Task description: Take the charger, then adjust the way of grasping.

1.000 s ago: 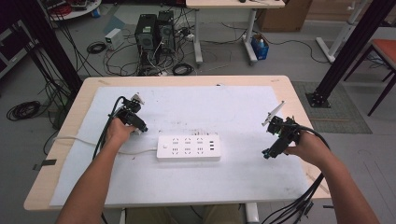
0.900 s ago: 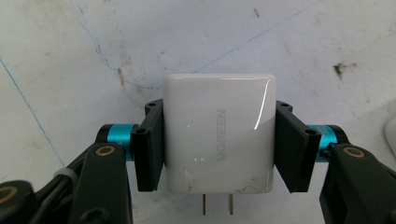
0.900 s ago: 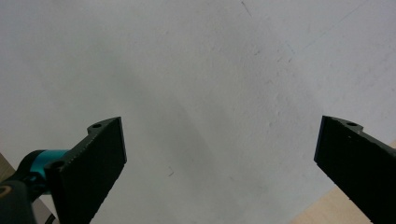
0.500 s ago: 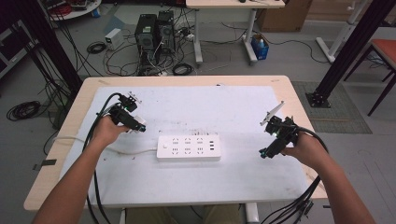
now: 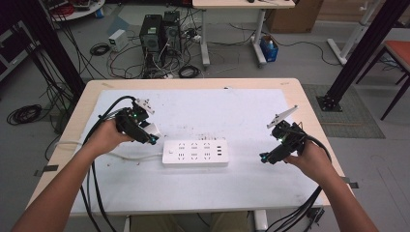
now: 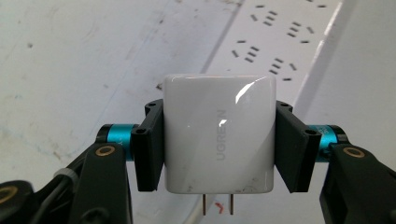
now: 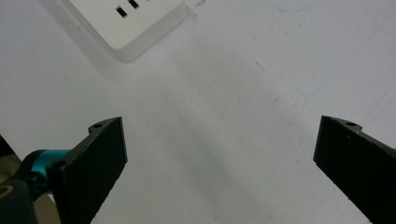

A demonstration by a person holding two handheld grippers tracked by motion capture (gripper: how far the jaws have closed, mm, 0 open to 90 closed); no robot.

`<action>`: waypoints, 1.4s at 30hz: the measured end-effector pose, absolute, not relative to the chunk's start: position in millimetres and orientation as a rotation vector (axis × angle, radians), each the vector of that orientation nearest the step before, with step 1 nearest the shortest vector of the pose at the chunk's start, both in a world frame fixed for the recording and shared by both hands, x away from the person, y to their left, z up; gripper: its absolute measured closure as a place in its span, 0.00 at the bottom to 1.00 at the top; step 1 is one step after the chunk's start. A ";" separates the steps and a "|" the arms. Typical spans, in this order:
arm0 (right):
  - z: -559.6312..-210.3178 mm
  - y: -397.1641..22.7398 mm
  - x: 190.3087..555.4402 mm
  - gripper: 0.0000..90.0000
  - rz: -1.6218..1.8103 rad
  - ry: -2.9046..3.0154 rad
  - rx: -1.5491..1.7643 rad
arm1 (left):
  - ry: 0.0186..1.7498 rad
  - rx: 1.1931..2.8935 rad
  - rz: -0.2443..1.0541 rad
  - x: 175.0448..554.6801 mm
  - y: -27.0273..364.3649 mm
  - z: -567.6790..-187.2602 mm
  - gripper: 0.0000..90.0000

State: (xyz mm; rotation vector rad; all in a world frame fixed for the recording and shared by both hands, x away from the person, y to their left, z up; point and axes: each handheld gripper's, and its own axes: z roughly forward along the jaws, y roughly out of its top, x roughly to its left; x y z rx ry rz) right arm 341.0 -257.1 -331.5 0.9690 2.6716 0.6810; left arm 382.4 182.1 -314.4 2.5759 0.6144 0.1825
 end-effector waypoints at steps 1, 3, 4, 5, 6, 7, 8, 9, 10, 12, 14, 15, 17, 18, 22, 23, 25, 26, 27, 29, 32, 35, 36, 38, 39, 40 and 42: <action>-331.3 -256.3 340.1 0.02 0.690 2.665 0.974 | 0.596 2.574 0.178 380.2 179.5 -312.5 0.47; -330.9 -255.3 339.2 0.02 0.700 2.658 0.982 | 0.548 2.580 0.176 376.6 174.9 -308.8 0.47; -330.5 -254.6 338.5 0.02 0.712 2.656 0.992 | 0.527 2.580 0.172 374.7 172.3 -307.5 0.47; -329.7 -253.8 337.4 0.02 0.725 2.649 1.005 | 0.511 2.580 0.167 372.4 169.4 -306.5 0.47; -328.8 -253.2 336.5 0.02 0.743 2.644 1.015 | 0.492 2.585 0.170 370.4 166.6 -305.7 0.47; -327.7 -252.5 335.4 0.02 0.760 2.638 1.031 | 0.482 2.584 0.171 368.6 163.6 -305.6 0.47; -326.8 -251.7 334.6 0.02 0.780 2.632 1.041 | 0.472 2.584 0.167 367.2 161.0 -305.8 0.47; -325.9 -251.2 334.0 0.02 0.795 2.629 1.047 | 0.458 2.590 0.165 366.8 159.3 -305.5 0.47; -325.4 -250.8 333.5 0.02 0.805 2.624 1.053 | 0.454 2.597 0.165 366.3 157.9 -305.1 0.47; -325.0 -250.5 332.9 0.02 0.815 2.624 1.056 | 0.453 2.589 0.165 365.2 156.1 -304.4 0.47; -325.2 -250.4 332.1 0.02 0.813 2.620 1.055 | 0.447 2.587 0.166 363.9 155.3 -302.6 0.47; -325.3 -250.2 331.6 0.02 0.812 2.622 1.053 | 0.450 2.584 0.168 362.4 154.6 -301.9 0.47; -325.0 -249.5 330.7 0.02 0.811 2.625 1.054 | 0.450 2.583 0.161 358.7 152.2 -300.4 0.47; -324.6 -249.0 330.0 0.02 0.814 2.623 1.052 | 0.441 2.588 0.162 357.5 151.1 -298.9 0.47; -321.6 -245.6 326.4 0.02 0.818 2.621 1.046 | 0.426 2.581 0.172 351.4 145.3 -293.5 0.47; -320.6 -244.4 325.2 0.02 0.815 2.622 1.046 | 0.425 2.579 0.176 349.5 143.4 -292.5 0.47; -318.8 -242.9 323.0 0.02 0.807 2.621 1.038 | 0.414 2.579 0.185 346.8 140.4 -290.7 0.47; -318.2 -242.6 322.2 0.02 0.806 2.618 1.034 | 0.415 2.575 0.183 345.5 139.1 -290.2 0.47; -317.5 -242.6 321.3 0.02 0.804 2.618 1.033 | 0.411 2.572 0.189 344.7 138.1 -289.9 0.47; -317.1 -242.7 320.3 0.02 0.804 2.613 1.035 | 0.412 2.570 0.192 342.8 136.7 -289.3 0.47; -317.6 -242.3 319.0 0.02 0.807 2.608 1.044 | 0.405 2.568 0.195 340.1 135.0 -288.6 0.47; -317.4 -240.7 317.4 0.02 0.810 2.610 1.047 | 0.398 2.571 0.191 338.5 133.3 -287.8 0.47; -317.1 -239.7 316.5 0.02 0.814 2.614 1.044 | 0.393 2.582 0.193 338.0 131.0 -286.8 0.47; -316.0 -236.6 315.3 0.02 0.826 2.616 1.045 | 0.383 2.588 0.192 338.2 128.6 -286.2 0.47; -315.6 -234.7 314.7 0.02 0.841 2.609 1.053 | 0.375 2.589 0.189 338.4 126.8 -286.0 0.47; -315.6 -234.7 314.7 0.02 0.841 2.609 1.053 | 0.369 2.591 0.186 338.5 124.9 -285.7 0.47; -314.9 -232.3 314.3 0.02 0.858 2.607 1.063 | 0.353 2.590 0.180 338.4 120.1 -285.4 0.47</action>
